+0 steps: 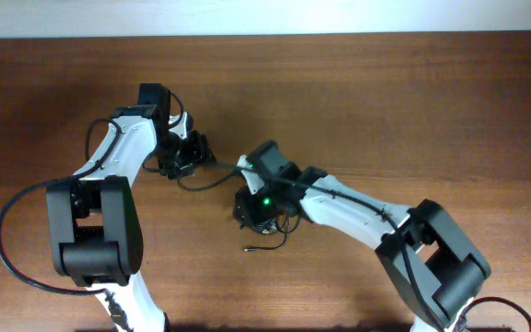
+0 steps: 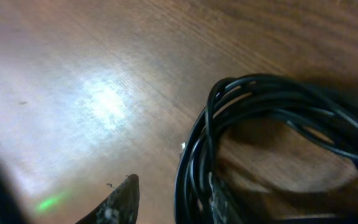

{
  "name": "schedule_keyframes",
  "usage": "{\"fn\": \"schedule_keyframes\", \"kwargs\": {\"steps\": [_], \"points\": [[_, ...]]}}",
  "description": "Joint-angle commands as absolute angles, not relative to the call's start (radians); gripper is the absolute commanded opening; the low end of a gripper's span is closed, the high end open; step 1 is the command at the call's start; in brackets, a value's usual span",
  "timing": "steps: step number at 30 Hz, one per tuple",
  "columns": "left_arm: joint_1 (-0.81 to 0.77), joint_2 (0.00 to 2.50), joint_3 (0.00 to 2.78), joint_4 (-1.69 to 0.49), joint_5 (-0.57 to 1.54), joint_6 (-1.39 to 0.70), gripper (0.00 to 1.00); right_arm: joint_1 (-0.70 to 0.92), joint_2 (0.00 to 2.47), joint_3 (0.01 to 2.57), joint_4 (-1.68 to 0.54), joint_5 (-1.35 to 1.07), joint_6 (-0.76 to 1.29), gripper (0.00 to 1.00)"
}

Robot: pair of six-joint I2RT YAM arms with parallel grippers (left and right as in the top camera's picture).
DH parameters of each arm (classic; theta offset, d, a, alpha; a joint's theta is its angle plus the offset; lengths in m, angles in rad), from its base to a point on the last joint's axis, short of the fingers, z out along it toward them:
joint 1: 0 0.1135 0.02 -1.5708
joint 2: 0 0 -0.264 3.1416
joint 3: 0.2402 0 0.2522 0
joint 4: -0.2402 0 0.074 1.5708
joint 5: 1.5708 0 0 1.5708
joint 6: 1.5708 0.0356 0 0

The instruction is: Untangle cables

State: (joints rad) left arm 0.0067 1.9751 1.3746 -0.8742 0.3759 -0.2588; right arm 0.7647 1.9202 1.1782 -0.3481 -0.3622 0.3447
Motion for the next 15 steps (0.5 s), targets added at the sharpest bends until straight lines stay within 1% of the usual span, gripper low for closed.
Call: {"fn": "schedule_keyframes", "kwargs": {"steps": [1, 3, 9, 11, 12, 14, 15], "points": [[0.006, 1.984, 1.379, -0.873, 0.365, -0.269, 0.62, 0.817, 1.927, 1.174, -0.339, -0.12, 0.357, 0.4], [0.006, 1.984, 1.379, -0.873, 0.365, -0.269, 0.62, 0.843, 1.932, 1.174, -0.329, -0.051, 0.356, 0.4], [0.006, 1.984, 1.379, -0.873, 0.365, -0.269, 0.62, 0.878, 2.0, 1.174, -0.272, -0.044, 0.357, 0.38], [0.006, 1.984, 1.379, -0.873, 0.365, -0.269, 0.62, 0.878, 2.007, 1.174, -0.271, -0.043, 0.356, 0.29], [0.006, 1.984, 1.379, -0.873, 0.365, -0.269, 0.62, 0.878, 2.007, 1.174, -0.272, -0.044, 0.357, 0.21], [0.006, 1.984, 1.379, -0.873, 0.365, -0.269, 0.62, 0.878, 2.006, 1.174, -0.273, -0.051, 0.356, 0.15], [0.006, 1.984, 1.379, -0.873, 0.365, -0.269, 0.62, 0.876, 1.998, 1.176, -0.273, -0.068, 0.356, 0.09]]}}
